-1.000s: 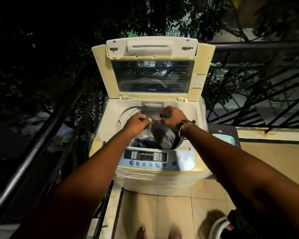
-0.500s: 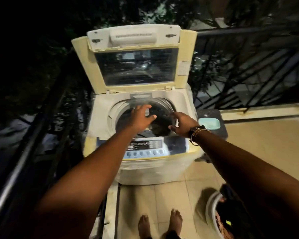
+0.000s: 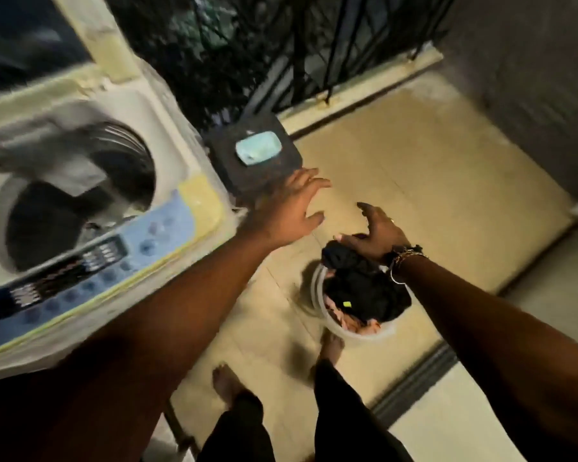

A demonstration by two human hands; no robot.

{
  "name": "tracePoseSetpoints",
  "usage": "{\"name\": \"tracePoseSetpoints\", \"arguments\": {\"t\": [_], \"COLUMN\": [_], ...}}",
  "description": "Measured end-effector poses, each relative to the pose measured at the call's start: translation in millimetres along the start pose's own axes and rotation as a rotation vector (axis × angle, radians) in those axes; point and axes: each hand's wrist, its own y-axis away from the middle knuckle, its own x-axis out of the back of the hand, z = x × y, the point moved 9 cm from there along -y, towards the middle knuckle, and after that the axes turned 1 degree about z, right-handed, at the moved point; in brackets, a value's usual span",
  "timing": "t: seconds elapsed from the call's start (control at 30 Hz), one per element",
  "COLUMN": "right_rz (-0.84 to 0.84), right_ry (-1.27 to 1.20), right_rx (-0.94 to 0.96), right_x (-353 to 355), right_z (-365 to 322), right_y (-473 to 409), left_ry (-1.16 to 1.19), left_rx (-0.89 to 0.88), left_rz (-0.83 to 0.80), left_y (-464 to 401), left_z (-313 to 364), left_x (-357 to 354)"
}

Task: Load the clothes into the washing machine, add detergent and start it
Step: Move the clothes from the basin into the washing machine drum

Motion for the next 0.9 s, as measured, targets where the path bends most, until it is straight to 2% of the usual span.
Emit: {"name": "tracePoseSetpoints", "arguments": {"t": [0.1,0.27,0.37,0.5,0.63,0.7,0.77,0.83,0.9], "right_rz": [-0.075,-0.232,-0.286,-0.362,-0.396,-0.27,-0.116,-0.011,0.025], "right_ry": [0.07,0.13,0.128,0.119,0.283,0.257,0.13,0.023,-0.092], "right_rx": [-0.021,-0.116,-0.112,-0.203,-0.281,-0.325,-0.364,-0.328,-0.234], "right_x": [-38.2,-140.3,-195.7,-280.8,-352.6,-362.4,-355.0,-338.1,-316.0], "right_z": [93.5,242.6,284.4,321.6,331.3,332.9,336.3,335.5,327.5], "right_y": [-7.9,-40.7,-71.1,-111.8,-122.2,-124.5,-123.5,-117.5,-110.6], "left_ry": [-0.043,-0.154,-0.268,-0.338,-0.388,-0.432,-0.404,-0.313,-0.257], "left_rx": [-0.014,0.112,0.075,0.006,-0.091,-0.114,-0.091,0.014,0.117], "left_rz": [-0.21,-0.488,-0.545,-0.569,-0.518,-0.462,-0.472,-0.574,-0.603], "left_y": [-24.9,-21.3,-16.8,-35.0,-51.3,-53.0,-46.2,-31.4,-20.4], "left_z": [-1.0,-56.1,-87.4,-124.3,-141.9,-139.1,-135.4,-139.0,-141.0], "left_x": [-133.2,-342.5,-410.6,-477.4,-520.0,-529.5,-535.2,-538.5,-526.5]}}
